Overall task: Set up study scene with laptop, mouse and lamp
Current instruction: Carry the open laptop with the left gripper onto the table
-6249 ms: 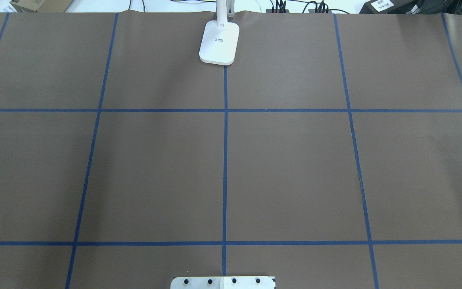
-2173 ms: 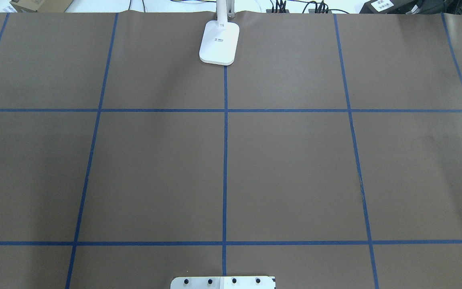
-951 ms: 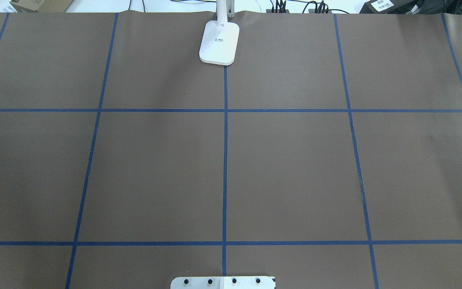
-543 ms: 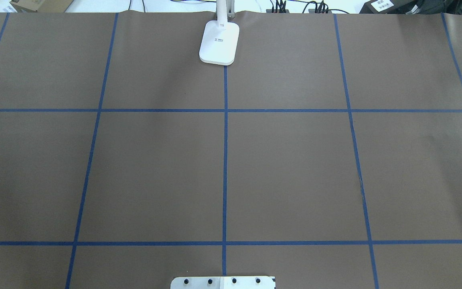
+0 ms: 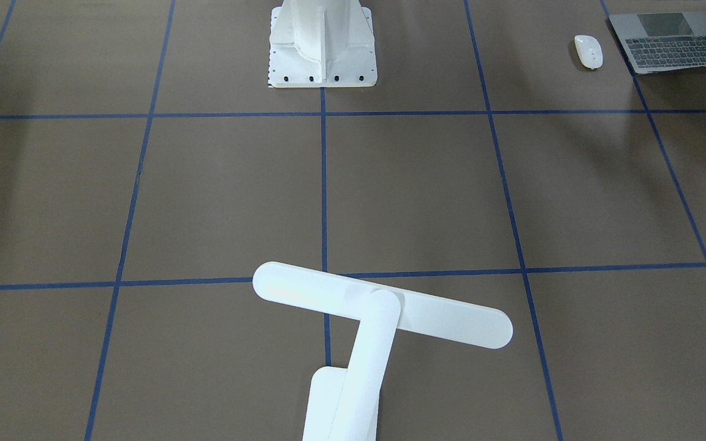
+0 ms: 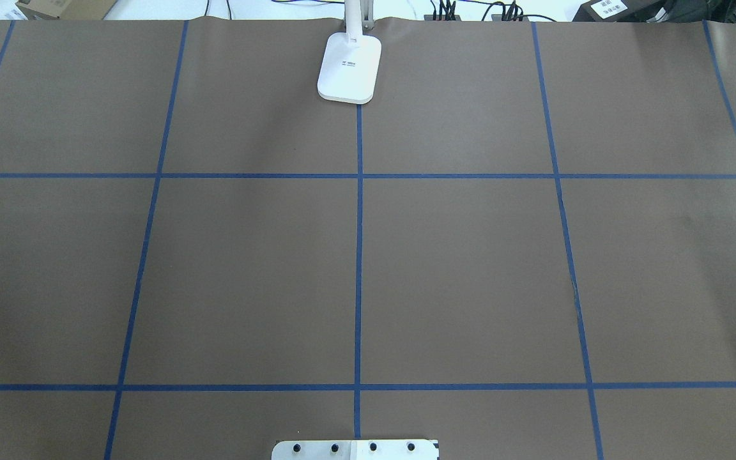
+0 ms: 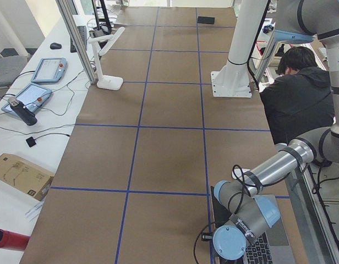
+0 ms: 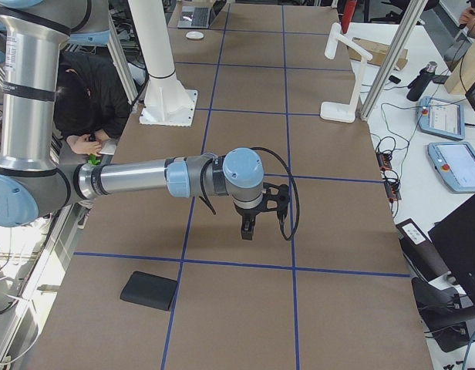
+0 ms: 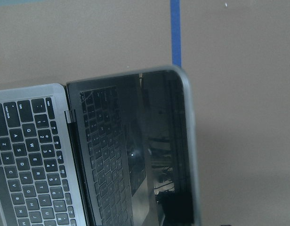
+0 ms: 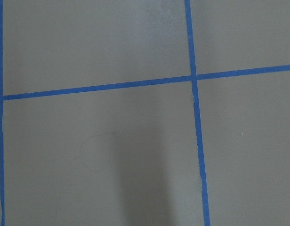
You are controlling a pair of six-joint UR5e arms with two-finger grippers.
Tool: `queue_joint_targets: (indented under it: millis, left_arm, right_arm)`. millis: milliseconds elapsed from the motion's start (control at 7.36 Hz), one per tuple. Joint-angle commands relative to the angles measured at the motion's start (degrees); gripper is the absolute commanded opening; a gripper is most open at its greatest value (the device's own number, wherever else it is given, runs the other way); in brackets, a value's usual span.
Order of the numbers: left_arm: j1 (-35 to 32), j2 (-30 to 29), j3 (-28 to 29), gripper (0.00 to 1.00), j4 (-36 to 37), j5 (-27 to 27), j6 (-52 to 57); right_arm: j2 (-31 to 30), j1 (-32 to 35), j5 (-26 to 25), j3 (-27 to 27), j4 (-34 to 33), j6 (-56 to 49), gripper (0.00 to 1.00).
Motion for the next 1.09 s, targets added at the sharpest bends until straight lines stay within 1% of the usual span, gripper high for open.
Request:
queue_joint_targets:
  millis: [0,136,272,543,679,815,951]
  left_arm:
    - [0.0,0.1,-0.1,0.17,-2.2,0.0,0.0]
    - [0.0,0.2,-0.4,0.01,-2.1,0.0,0.0]
    - [0.1,0.2,-1.1,0.00,-2.0,0.1,0.1]
    - [0.1,0.7,-5.5,0.00,-0.6,0.7,0.0]
    - [0.1,0.5,-9.6,0.00,4.6,0.9,-0.2]
    - [0.1,0.0,-13.5,0.00,9.2,2.3,-0.3]
    - [0.1,-0.2,-16.3,0.00,11.4,4.3,-0.8]
  right_arm:
    - [0.0,0.0,1.5,0.0,-0.2,0.0,0.99]
    - [0.0,-0.1,1.9,0.0,-0.2,0.1,0.99]
    - [0.0,0.0,1.9,0.0,-0.2,0.1,0.99]
    - [0.0,0.0,2.0,0.0,-0.3,0.1,0.99]
    - [0.0,0.0,2.0,0.0,-0.3,0.1,0.99]
    - [0.0,-0.1,2.0,0.0,-0.4,0.1,0.99]
    - [0.0,0.0,2.0,-0.1,-0.5,0.2,0.99]
